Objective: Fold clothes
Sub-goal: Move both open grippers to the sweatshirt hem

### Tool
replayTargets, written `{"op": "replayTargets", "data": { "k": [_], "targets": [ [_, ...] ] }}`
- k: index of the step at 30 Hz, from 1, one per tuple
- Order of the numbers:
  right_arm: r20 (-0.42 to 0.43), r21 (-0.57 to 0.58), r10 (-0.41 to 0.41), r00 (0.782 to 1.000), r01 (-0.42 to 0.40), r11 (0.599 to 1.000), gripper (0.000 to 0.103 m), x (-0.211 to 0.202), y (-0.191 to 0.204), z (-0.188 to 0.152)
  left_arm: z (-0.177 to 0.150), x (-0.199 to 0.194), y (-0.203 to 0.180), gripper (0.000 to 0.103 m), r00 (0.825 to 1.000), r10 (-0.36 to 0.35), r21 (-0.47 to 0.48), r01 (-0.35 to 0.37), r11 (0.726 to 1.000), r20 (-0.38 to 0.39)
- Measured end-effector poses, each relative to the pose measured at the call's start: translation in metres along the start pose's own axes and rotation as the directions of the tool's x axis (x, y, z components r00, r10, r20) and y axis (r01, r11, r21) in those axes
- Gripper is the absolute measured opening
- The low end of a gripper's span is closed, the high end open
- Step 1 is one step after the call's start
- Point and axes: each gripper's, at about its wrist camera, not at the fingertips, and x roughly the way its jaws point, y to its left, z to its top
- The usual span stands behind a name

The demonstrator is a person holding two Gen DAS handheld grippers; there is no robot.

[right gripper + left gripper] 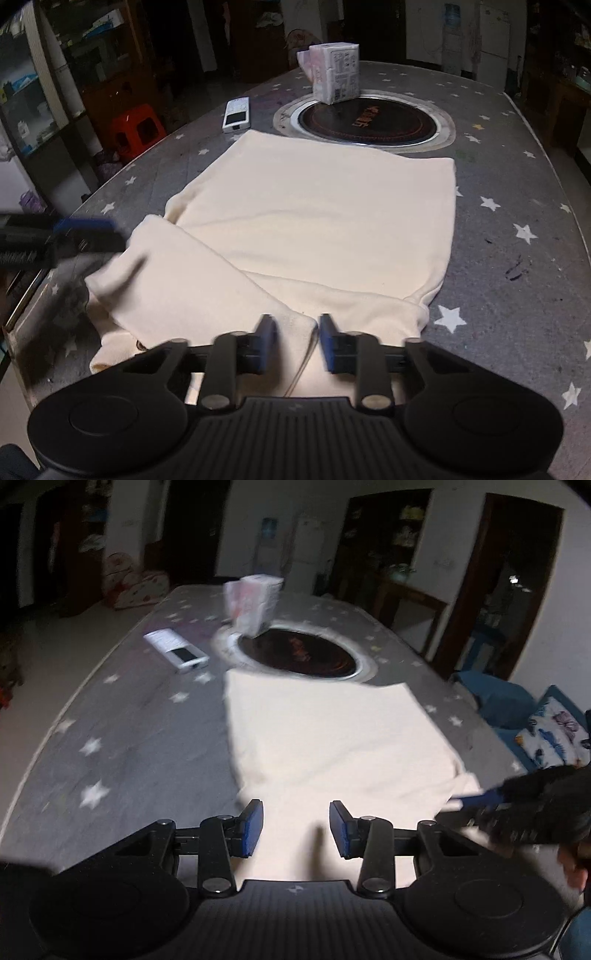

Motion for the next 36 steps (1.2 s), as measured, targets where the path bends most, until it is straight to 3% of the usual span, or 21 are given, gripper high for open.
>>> {"op": "replayTargets", "data": {
  "k": [4, 6, 12, 18, 22, 23, 26, 28, 31, 32, 36],
  "targets": [
    [0.021, -0.029, -0.025, 0.999, 0.026, 0.999, 0.009, -0.003, 0.003, 0.004, 0.008, 0.025, 0.006, 0.040, 0.999, 0.004, -0.003, -0.004, 1.000, -0.040],
    [0.034, -0.043, -0.036, 0.999, 0.037, 0.998, 0.009, -0.004, 0.004, 0.007, 0.007, 0.032, 0.009, 0.034, 0.998, 0.042, 0.011, -0.041, 0.999, -0.051],
    [0.016, -0.043, -0.042, 0.999, 0.043, 0.998, 0.014, 0.006, -0.003, 0.006, 0.002, 0.031, 0.020, 0.035, 0.994, 0.099, 0.017, -0.098, 0.995, -0.050],
    [0.041, -0.052, -0.027, 0.999, 0.030, 0.998, 0.029, -0.016, -0.002, 0.008, -0.003, 0.008, 0.010, 0.037, 0.999, 0.043, 0.044, -0.041, 0.998, -0.026],
    [-0.005, -0.028, -0.019, 1.000, 0.019, 0.999, 0.028, -0.004, -0.007, 0.006, -0.005, 0.004, -0.005, 0.037, 1.000, -0.005, 0.072, 0.006, 0.997, -0.021],
    [-0.018, -0.015, -0.010, 1.000, 0.010, 1.000, 0.018, 0.001, -0.007, 0.005, -0.005, 0.005, -0.009, 0.037, 1.000, -0.012, 0.075, 0.014, 0.997, -0.025],
    [0.013, -0.052, -0.032, 0.999, 0.033, 0.998, 0.009, -0.001, 0.001, 0.005, -0.009, 0.007, -0.016, 0.037, 0.999, -0.022, 0.106, 0.026, 0.994, -0.035],
    [0.047, -0.101, -0.063, 0.997, 0.067, 0.993, 0.009, -0.006, 0.009, 0.007, -0.012, 0.011, -0.019, 0.038, 0.998, -0.031, 0.131, 0.037, 0.991, -0.054],
    [0.009, -0.138, -0.067, 0.998, 0.068, 0.988, 0.012, 0.000, 0.011, 0.006, -0.019, 0.019, -0.022, 0.039, 0.995, -0.017, 0.158, 0.033, 0.987, -0.097],
    [-0.007, -0.154, -0.077, 0.997, 0.075, 0.985, 0.017, 0.003, 0.011, 0.004, -0.021, 0.020, -0.022, 0.039, 0.995, -0.012, 0.162, 0.029, 0.986, -0.102],
    [0.044, -0.166, -0.090, 0.995, 0.096, 0.981, 0.020, -0.014, 0.015, 0.002, -0.020, 0.010, -0.025, 0.042, 0.997, -0.021, 0.167, 0.033, 0.985, -0.077]
  ]
}}
